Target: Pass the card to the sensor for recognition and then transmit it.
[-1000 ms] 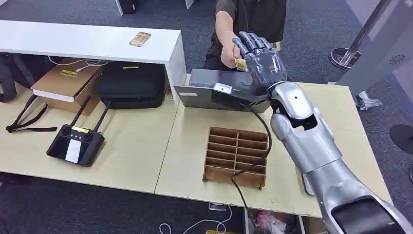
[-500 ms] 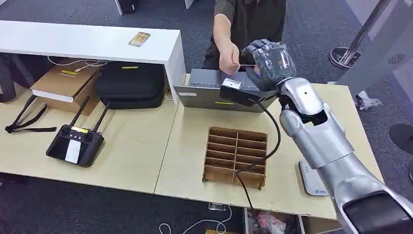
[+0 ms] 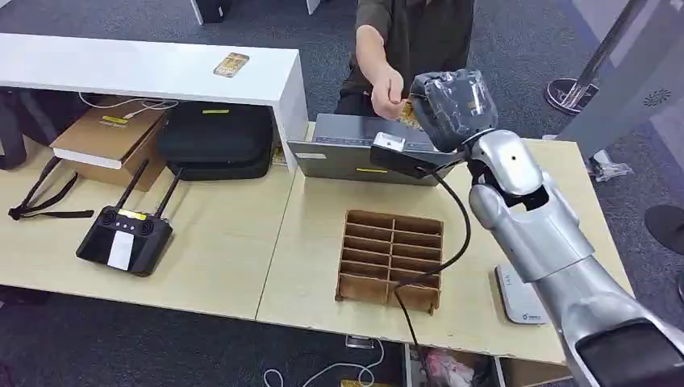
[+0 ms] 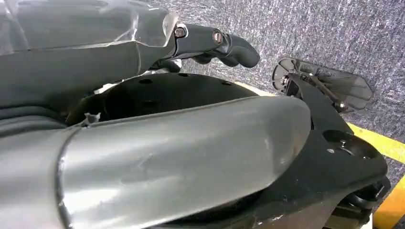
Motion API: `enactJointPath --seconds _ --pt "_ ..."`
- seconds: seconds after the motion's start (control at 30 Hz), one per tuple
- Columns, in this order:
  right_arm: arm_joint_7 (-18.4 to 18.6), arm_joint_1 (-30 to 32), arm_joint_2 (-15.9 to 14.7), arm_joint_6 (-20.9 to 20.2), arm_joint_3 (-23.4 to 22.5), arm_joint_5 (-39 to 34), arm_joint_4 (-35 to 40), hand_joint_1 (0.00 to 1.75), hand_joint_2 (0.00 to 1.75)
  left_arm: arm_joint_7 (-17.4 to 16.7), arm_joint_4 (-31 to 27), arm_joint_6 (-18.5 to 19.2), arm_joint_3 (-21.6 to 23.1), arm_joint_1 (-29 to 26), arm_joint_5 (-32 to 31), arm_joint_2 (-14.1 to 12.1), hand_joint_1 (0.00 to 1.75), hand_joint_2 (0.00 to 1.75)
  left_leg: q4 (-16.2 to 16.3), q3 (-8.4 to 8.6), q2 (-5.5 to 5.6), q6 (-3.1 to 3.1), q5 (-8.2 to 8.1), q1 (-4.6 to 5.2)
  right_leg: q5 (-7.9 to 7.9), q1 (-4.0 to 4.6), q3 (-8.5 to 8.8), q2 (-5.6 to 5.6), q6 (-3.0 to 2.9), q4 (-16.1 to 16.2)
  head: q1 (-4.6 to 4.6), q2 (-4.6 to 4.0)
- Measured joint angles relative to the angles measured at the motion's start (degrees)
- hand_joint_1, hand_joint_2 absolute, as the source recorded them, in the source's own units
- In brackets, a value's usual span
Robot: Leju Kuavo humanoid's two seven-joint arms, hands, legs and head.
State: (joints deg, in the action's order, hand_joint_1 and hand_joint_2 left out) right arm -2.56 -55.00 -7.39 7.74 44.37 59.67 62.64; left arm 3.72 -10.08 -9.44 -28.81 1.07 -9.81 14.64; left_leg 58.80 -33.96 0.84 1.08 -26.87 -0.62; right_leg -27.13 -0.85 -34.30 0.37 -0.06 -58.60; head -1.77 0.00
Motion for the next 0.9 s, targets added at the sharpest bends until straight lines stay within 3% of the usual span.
enactJointPath --seconds 0.27,0.6,0.9 --pt "0.39 0.98 -0.76 0.18 -0.08 -1.35 0.28 1.75 1.75 -0.11 0.00 -0.02 0.04 0.01 -0.04 0.00 0.00 0.00 0.00 0.02 0.00 0.00 0.00 -0.01 0.00 0.01 0.00 0.00 0.00 -0.01 0.00 0.00" --pt "-0.72 3.96 -2.36 -10.71 -4.96 -22.24 0.26 1.75 1.75 -0.52 0.00 0.00 0.05 -0.01 0.50 -0.02 0.00 0.00 0.00 0.00 0.00 -0.01 -0.01 0.00 0.00 0.00 0.00 -0.01 0.00 0.01 0.00 0.00" --pt "-0.68 5.61 -6.60 -12.81 -5.88 -30.97 0.28 1.75 1.75 -0.15 0.00 -0.22 -0.02 -0.06 1.14 -0.04 0.00 0.00 0.01 0.01 0.01 -0.02 -0.01 0.00 0.00 0.00 0.00 -0.01 0.00 0.01 0.00 0.00"
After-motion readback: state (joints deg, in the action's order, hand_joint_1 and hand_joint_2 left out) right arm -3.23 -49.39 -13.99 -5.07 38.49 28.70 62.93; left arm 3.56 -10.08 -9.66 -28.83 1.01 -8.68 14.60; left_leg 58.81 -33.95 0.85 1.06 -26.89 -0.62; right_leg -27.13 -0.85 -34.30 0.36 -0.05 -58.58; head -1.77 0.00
